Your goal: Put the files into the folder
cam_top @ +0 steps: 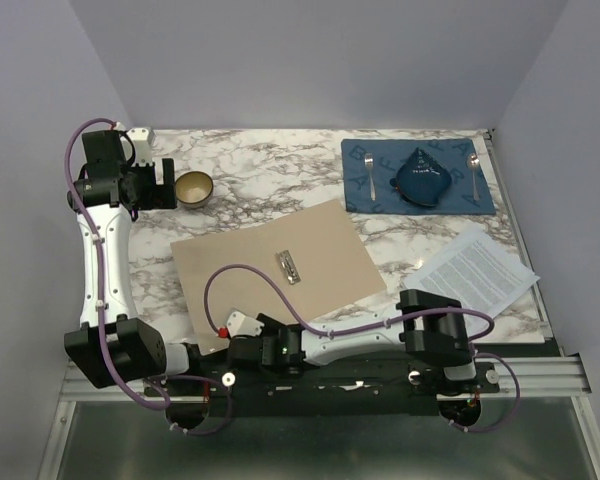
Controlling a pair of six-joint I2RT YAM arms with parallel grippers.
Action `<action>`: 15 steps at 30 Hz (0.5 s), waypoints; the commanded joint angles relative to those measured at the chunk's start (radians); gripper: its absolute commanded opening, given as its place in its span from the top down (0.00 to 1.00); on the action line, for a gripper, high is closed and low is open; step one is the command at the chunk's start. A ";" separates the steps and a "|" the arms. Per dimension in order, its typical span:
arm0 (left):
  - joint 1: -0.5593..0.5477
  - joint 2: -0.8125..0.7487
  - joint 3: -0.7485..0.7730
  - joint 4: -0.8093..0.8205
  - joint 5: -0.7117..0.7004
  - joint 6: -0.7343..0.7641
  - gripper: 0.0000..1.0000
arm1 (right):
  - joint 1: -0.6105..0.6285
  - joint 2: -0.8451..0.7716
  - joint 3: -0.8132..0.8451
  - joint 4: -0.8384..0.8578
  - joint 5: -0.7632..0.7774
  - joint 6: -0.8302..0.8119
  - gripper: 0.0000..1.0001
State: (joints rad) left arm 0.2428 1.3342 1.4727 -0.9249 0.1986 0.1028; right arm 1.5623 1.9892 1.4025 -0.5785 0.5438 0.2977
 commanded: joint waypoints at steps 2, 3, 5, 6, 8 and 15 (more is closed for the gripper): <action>0.009 0.017 -0.005 -0.003 0.021 -0.002 0.01 | -0.008 -0.154 -0.120 0.035 -0.110 0.038 0.34; 0.009 0.022 -0.006 -0.003 0.018 0.001 0.01 | -0.027 -0.183 -0.141 0.043 -0.119 0.050 0.34; 0.010 0.026 -0.017 0.001 0.010 0.006 0.01 | -0.054 -0.300 -0.221 0.077 -0.123 0.081 0.34; 0.012 0.025 -0.021 0.004 0.009 0.011 0.01 | -0.097 -0.341 -0.247 0.094 -0.143 0.092 0.35; 0.015 0.022 -0.035 0.008 0.010 0.015 0.01 | -0.166 -0.395 -0.301 0.120 -0.171 0.129 0.36; 0.016 -0.003 -0.087 0.008 0.041 0.026 0.01 | -0.444 -0.288 -0.112 0.108 -0.258 0.072 0.39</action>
State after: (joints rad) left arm 0.2501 1.3556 1.4120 -0.9157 0.1997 0.1097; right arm 1.1748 1.6001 1.1725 -0.4793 0.3504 0.4000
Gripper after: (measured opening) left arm 0.988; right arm 0.620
